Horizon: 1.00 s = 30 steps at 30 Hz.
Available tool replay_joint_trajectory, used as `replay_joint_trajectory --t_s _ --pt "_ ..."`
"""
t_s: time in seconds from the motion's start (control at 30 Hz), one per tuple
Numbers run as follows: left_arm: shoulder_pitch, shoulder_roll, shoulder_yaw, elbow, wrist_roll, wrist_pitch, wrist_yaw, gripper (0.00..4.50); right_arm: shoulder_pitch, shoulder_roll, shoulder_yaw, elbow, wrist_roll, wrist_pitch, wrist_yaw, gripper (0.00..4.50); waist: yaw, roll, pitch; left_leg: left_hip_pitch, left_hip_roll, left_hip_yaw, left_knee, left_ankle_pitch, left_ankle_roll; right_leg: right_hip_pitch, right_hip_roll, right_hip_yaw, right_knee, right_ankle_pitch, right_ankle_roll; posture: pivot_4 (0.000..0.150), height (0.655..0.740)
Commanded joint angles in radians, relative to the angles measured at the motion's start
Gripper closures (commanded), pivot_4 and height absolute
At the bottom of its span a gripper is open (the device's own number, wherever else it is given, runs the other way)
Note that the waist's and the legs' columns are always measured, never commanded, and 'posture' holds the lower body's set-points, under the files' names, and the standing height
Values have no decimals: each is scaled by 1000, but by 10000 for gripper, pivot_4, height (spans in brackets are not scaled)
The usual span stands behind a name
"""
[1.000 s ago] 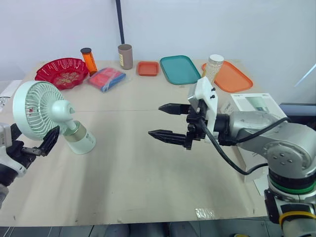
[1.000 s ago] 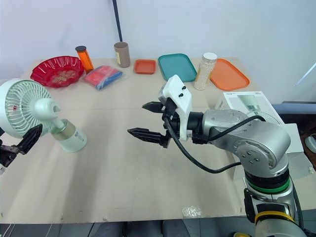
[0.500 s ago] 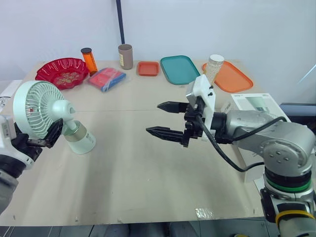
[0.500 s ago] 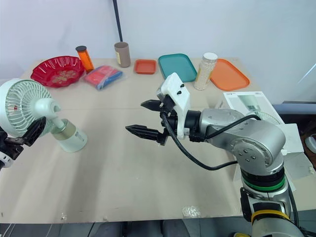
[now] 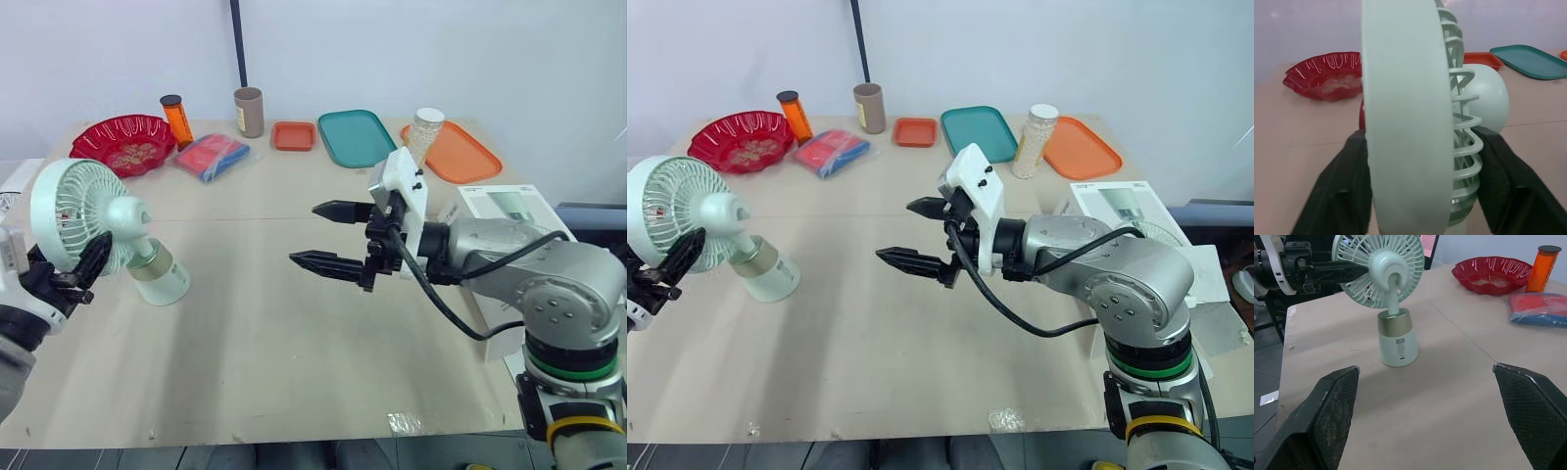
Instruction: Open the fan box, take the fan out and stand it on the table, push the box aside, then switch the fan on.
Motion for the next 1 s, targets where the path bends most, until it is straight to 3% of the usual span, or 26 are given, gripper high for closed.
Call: replay_joint_trajectory --t_s 0.03,0.17,0.2,0.27,0.43,0.67,0.87,1.0 --pt "4 14 29 -11 -1 -9 0 18399 -19 0 -18 -16 10 -5 0 0 0 0 0 0 0 0 0 0 0 0 0 0 0 0 0 1500 7400" --pt "5 11 29 -8 -2 -13 -1 18399 -17 0 -17 -14 9 -4 0 0 0 0 0 0 0 0 0 0 0 0 0 0 0 0 0 1500 7400" --pt "4 10 30 -8 -4 -14 0 23251 -17 -1 -17 -15 8 -4 0 0 0 0 0 0 0 0 0 0 0 0 0 0 0 0 0 1500 7400" --pt "2 9 30 -9 -5 -15 1 25673 -17 -1 -18 -15 9 -3 -1 0 0 0 0 0 0 0 0 0 0 0 0 0 0 0 0 1500 7400" --pt "-18 12 25 -12 -17 -11 22 25790 -17 -1 -20 -15 11 -1 -3 0 0 0 0 0 0 0 0 0 0 0 0 0 0 0 0 1500 7400" --pt "-183 33 -70 -42 -62 14 139 25790 -22 -2 -22 -14 4 -1 -9 0 1 -1 0 -2 0 -1 0 0 0 0 0 -1 0 0 0 1500 7400" --pt "-333 34 -182 -38 -95 43 235 25790 -26 -10 -31 -12 -7 -1 -30 0 1 -1 1 -3 0 -2 0 0 -1 -2 0 -2 0 0 0 1500 7400" --pt "-408 22 -286 -12 -53 48 240 25790 -25 -16 -22 2 -40 -14 -41 0 1 -1 1 -3 -1 -2 0 0 -1 -2 0 -2 0 0 0 1500 7400"
